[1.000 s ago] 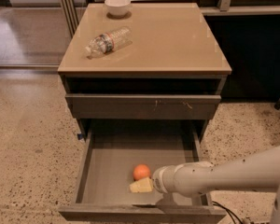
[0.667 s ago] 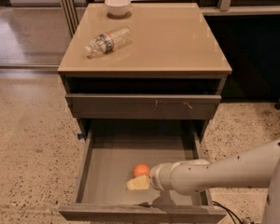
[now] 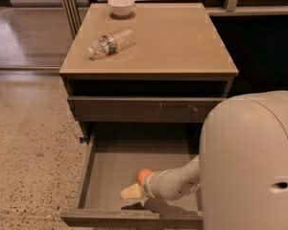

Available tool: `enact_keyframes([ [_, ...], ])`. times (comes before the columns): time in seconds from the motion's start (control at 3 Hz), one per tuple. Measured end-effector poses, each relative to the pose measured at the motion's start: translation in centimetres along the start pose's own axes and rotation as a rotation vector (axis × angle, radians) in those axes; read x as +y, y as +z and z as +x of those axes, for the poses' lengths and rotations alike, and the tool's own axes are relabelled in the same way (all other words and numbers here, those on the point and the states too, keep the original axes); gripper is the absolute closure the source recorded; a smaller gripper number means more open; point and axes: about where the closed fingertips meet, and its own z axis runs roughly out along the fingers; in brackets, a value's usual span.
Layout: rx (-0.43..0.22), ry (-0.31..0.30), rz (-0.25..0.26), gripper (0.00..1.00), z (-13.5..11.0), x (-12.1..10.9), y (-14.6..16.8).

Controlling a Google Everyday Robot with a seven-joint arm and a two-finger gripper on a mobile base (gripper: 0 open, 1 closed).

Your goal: Pick orange from middle drawer and place on counter

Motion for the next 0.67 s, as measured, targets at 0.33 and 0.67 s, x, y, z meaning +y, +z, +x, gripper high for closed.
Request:
enact_keyframes([
  [0.33,0.000,0.000,0.000,0.00,-0.01,0.00,0.01],
  [0.67,0.000,0.006,0.015,0.00,-0.95,-0.30,0.84],
])
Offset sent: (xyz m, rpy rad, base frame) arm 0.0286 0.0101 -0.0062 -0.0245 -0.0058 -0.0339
